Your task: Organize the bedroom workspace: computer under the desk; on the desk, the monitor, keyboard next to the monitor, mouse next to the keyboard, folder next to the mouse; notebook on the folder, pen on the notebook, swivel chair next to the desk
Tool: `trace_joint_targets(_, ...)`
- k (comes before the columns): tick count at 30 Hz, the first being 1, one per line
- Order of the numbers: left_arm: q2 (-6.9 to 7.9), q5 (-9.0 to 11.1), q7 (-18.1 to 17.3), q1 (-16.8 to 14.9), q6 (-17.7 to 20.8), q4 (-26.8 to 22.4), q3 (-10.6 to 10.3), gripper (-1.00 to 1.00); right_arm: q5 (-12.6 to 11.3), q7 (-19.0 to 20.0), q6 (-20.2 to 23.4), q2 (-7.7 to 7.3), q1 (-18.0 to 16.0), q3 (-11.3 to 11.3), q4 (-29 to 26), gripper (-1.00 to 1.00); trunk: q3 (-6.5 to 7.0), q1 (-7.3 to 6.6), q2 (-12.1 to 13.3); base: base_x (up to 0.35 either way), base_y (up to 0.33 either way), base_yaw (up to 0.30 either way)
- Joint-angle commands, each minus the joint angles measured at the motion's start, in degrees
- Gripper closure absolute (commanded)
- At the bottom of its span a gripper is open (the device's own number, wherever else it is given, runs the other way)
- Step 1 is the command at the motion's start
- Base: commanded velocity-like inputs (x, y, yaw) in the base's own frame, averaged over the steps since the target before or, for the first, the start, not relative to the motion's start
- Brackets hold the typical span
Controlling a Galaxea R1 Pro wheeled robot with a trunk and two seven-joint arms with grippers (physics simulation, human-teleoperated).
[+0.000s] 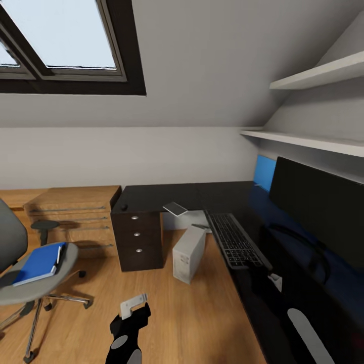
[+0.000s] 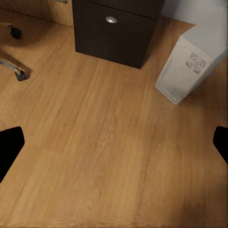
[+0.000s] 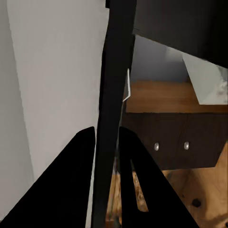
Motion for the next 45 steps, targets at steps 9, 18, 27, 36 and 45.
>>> trace_joint_targets(9,0.01,0.2,0.4,0.0,0.3,-0.1,-0.1,-1.0,-2.3,-0.2,1.5,-3.28,-2.6,0.0,6.6,1.0,1.56,-2.01,3.6,-0.259,-0.262,0.0)
trace_joint_targets(18,-0.01,0.4,0.3,0.0,0.1,-0.1,-0.1,-1.0,-2.2,-0.2,1.5,-4.1,-3.1,0.0,7.3,1.0,1.56,-2.01,3.6,-0.238,-0.249,0.0)
trace_joint_targets(27,0.01,0.5,0.3,0.0,-0.2,-0.1,0.0,-1.0,-1.3,0.2,1.0,-4.02,-3.5,0.3,7.2,1.0,1.56,-2.01,3.6,-0.02,-0.025,0.0)
trace_joint_targets(36,0.01,0.6,0.2,0.0,-0.2,0.0,-0.1,-1.0,0.2,0.3,0.8,-3.91,-3.6,0.4,7.2,1.0,1.56,-2.01,3.6,0.0,0.0,0.0)
trace_joint_targets(45,0.01,0.5,0.2,0.0,-0.2,0.0,-0.1,-1.0,0.5,0.3,0.7,-3.93,-3.6,0.4,7.2,1.0,1.56,-2.01,3.6,0.115,0.0,0.0)
